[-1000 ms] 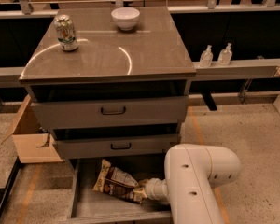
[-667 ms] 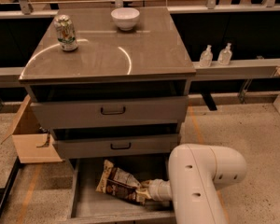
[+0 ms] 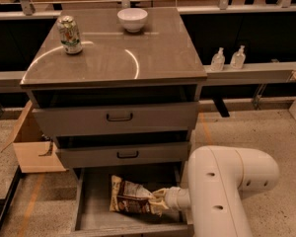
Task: Pick brown chip bag from bottom drawer and place on counter
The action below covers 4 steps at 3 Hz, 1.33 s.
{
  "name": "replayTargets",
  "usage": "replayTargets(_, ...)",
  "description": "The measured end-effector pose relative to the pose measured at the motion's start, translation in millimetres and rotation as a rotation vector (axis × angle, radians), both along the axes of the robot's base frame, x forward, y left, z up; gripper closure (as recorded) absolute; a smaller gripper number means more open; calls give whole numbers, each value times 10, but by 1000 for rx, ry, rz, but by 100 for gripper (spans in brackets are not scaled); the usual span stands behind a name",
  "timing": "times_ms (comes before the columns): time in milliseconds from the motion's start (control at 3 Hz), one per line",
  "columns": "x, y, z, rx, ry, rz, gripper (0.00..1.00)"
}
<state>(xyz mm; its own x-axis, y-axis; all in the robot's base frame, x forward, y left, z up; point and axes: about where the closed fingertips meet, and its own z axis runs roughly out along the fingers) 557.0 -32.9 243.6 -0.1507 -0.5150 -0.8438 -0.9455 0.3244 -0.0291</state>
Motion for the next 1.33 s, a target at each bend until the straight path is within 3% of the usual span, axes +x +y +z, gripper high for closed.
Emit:
replayTargets(667,-85,-207,657,36,-103,57,100)
replayTargets(1333,-15,-295,1256,103,-117,164,100)
